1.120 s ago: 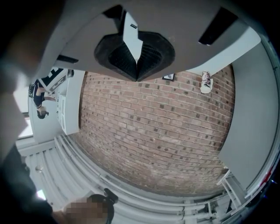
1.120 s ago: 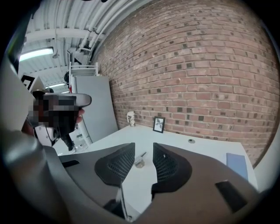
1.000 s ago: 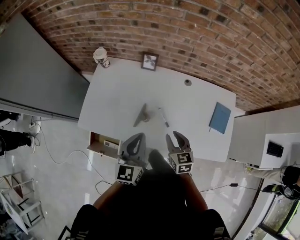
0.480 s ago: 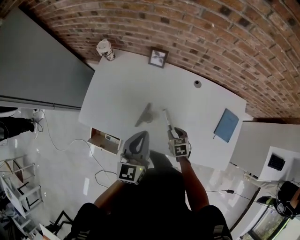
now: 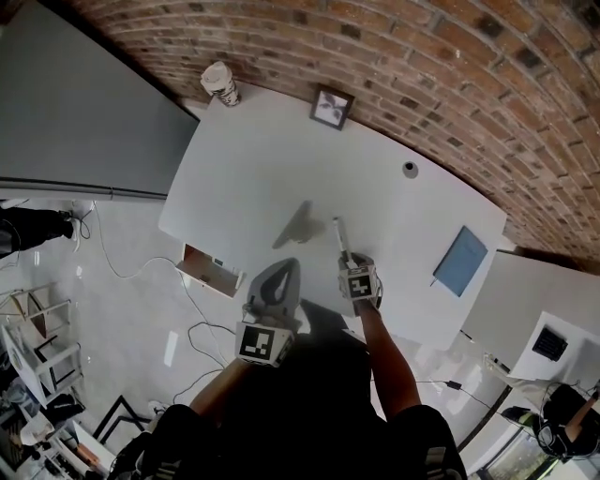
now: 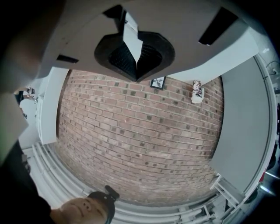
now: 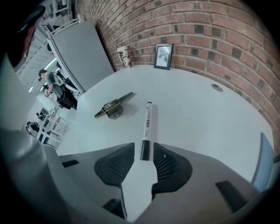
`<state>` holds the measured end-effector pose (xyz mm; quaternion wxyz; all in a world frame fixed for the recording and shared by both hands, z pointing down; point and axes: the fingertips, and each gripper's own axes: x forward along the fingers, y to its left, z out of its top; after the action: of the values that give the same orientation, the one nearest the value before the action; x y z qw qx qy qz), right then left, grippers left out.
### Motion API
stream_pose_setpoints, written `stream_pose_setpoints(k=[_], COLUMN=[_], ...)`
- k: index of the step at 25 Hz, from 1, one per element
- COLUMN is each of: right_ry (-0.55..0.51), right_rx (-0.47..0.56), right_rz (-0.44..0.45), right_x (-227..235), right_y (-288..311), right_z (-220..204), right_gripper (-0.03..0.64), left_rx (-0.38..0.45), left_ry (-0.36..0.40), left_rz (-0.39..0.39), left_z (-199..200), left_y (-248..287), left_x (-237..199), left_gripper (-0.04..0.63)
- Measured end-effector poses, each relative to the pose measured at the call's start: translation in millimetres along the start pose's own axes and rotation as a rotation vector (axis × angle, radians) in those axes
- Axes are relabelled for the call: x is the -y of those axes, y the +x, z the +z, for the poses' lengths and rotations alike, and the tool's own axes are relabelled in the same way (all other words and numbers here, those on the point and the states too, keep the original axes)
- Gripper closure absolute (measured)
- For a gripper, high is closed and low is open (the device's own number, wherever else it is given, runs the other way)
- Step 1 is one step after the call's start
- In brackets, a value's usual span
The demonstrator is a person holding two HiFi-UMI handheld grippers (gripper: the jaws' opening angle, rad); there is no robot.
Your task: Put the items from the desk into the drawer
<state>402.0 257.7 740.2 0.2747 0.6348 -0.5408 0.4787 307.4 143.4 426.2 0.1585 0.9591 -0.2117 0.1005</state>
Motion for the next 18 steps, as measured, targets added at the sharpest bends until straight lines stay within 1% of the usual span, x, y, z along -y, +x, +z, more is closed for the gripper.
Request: stream_pose_setpoints(k=[5, 8, 9, 11, 15, 18], right_ry=[-0.017, -0.054, -0.061, -0.068, -0.076, -0.068], right_rx=[-0.056, -0.092, -0.101, -0.105, -0.095, -0.105], right_rz=[0.013, 0.003, -0.004, -0.011, 0.016, 0.006], right_x=[4, 7, 9, 13, 13, 15], right_y=[15, 25, 27, 27, 26, 15], right_z=[-8, -18, -19, -18, -16, -15], right_gripper=[0.500, 0.503, 0.516, 0.551, 0.555, 0.555], left_rx=[-0.002, -0.003, -0.001, 0.006, 0.017, 0.022], left_ry=[-0.007, -0.016, -0.017, -0.014, -0.011, -0.012], left_rz=[0.041, 0.059, 0.065, 0.073, 0.088, 0.097], left_z=[-1, 2, 3, 4, 7, 10], left_y=[1, -1, -1, -1, -1, -3], left_x=[-5, -6, -7, -8, -8, -6], left_gripper=[0.593, 0.594, 0.592, 0.592, 0.592, 0.594])
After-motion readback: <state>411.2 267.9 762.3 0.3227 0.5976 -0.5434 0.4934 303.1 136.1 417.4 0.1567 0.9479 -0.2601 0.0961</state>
